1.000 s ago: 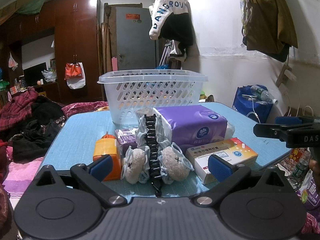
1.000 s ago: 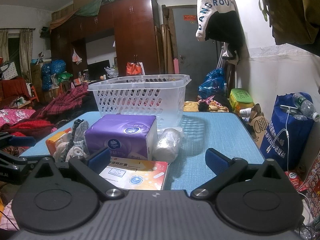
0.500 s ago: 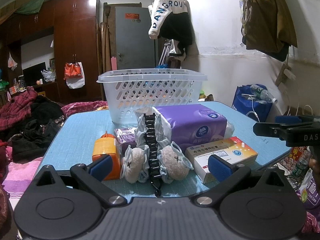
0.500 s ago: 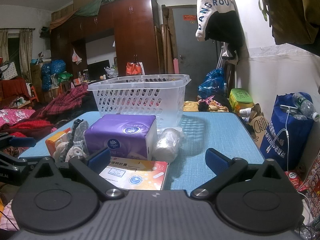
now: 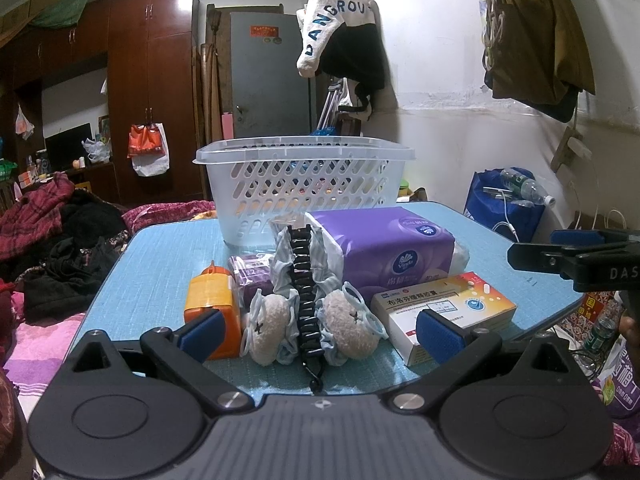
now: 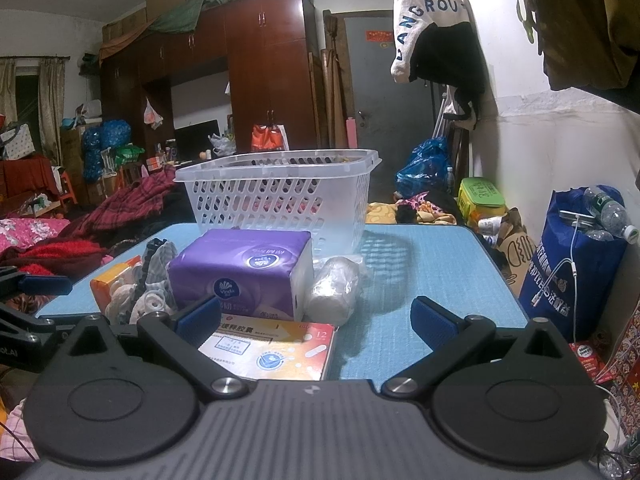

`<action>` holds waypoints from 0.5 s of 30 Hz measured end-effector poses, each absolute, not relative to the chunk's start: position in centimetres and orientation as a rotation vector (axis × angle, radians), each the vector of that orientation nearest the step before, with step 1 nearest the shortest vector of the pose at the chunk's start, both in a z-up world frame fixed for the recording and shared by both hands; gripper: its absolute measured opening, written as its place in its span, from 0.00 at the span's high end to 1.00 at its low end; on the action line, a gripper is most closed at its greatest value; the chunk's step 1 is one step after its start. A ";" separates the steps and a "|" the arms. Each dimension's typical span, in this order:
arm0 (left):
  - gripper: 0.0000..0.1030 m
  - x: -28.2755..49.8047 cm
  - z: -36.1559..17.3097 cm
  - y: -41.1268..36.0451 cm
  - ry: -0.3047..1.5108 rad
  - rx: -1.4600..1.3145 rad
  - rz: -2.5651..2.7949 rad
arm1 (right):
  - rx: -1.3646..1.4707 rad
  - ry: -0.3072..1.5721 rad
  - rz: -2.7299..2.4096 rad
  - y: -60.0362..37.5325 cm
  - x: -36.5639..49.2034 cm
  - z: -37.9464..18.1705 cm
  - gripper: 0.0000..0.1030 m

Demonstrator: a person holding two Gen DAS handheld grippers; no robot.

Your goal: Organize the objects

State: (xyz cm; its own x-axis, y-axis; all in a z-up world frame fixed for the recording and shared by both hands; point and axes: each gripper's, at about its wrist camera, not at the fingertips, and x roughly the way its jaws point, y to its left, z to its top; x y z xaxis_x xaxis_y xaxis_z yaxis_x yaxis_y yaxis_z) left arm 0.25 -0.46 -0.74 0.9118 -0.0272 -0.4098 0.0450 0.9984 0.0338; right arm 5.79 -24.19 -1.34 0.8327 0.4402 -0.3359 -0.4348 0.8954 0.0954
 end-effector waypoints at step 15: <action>0.01 0.3 -1.1 -0.5 0.425 0.051 -0.045 | 0.015 0.360 0.463 -24.2 5.8 -1.4 0.00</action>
